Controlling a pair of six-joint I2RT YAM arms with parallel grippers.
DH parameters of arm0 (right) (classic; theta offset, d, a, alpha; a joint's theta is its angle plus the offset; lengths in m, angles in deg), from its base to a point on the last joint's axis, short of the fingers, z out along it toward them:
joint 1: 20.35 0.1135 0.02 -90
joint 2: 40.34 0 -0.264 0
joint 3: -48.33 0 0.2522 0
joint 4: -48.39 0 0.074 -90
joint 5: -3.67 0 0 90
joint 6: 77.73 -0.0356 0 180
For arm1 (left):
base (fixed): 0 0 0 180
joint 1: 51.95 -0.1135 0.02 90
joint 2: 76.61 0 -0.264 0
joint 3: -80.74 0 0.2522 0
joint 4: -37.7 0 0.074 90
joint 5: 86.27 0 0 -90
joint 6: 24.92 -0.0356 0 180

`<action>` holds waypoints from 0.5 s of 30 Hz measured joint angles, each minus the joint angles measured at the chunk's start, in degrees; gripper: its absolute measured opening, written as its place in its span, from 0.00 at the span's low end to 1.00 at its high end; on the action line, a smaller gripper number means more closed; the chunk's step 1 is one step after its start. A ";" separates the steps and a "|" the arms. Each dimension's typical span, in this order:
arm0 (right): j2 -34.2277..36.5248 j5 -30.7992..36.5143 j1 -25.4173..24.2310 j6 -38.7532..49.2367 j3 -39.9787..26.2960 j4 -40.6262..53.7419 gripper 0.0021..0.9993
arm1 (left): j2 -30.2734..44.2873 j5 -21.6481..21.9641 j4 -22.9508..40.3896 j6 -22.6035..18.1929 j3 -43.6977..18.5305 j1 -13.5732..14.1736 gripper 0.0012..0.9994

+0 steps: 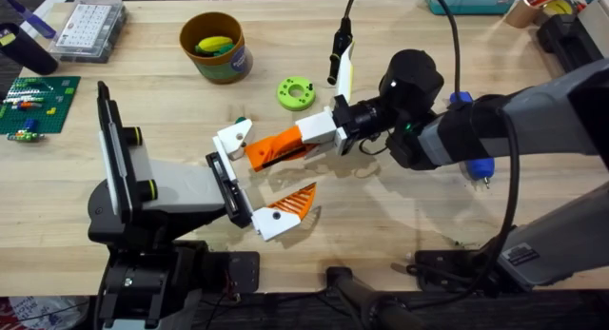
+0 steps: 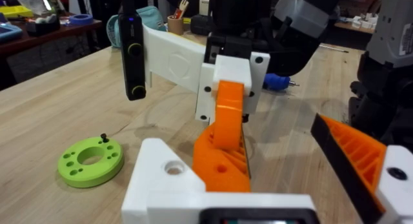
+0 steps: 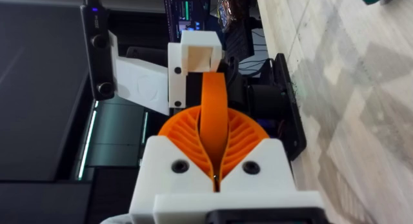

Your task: Pick up the gripper from the table and insert it into the empty holder that is missing its gripper. Then pick up a screw, insert it into the mounting hole, and use the screwdriver to tighten it. Finally, clean up the table by picking up the vegetable and placing it into the bucket.

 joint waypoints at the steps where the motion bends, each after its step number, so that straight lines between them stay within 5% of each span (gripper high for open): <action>1: 0.00 -0.01 0.03 -0.06 0.02 0.32 0.01 | 0.01 0.20 0.15 -0.02 -0.02 -0.06 0.99; 15: 0.08 -0.31 -0.01 -1.05 0.07 -4.88 0.01 | 0.02 0.45 1.02 -0.02 -0.02 -0.05 0.99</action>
